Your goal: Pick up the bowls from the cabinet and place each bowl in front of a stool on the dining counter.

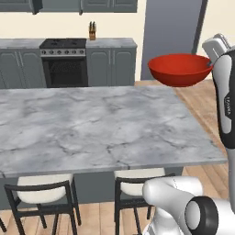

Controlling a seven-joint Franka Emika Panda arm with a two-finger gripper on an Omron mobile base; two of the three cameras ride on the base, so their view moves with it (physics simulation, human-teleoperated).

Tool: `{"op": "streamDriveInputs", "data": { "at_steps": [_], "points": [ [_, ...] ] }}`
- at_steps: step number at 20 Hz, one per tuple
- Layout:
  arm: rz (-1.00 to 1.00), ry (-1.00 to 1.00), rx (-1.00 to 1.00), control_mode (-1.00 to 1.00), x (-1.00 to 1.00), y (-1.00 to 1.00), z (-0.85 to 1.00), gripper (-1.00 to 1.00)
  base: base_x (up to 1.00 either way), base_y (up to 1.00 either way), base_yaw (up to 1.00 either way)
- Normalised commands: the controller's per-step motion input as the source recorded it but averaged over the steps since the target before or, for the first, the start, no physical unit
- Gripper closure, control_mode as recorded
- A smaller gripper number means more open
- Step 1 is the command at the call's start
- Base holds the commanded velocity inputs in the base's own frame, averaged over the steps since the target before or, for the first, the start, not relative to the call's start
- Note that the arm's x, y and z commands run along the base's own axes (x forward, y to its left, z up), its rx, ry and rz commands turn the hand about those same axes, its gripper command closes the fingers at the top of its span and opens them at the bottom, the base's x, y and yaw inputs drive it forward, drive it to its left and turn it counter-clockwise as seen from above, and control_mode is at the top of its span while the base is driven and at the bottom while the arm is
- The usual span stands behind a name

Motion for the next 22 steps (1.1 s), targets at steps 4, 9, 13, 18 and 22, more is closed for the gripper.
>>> {"op": "streamDriveInputs", "data": {
  "at_steps": [4,9,13,18,22],
  "points": [
    [0.00,0.00,0.00,1.00,0.00,0.00,0.00,1.00,0.79,0.34,-0.29],
    [-0.03,0.00,-0.01,-1.00,0.16,0.02,0.00,1.00,0.65,0.16,-0.17],
    [-0.07,0.00,-0.01,-1.00,0.79,0.08,-0.02,1.00,0.00,0.00,0.00],
    [-0.01,0.00,0.00,-1.00,0.46,0.04,-0.19,1.00,0.00,0.00,0.00],
    [0.13,-0.08,0.00,-1.00,-0.09,0.08,-0.52,1.00,0.00,0.00,0.00]
  ]
}}
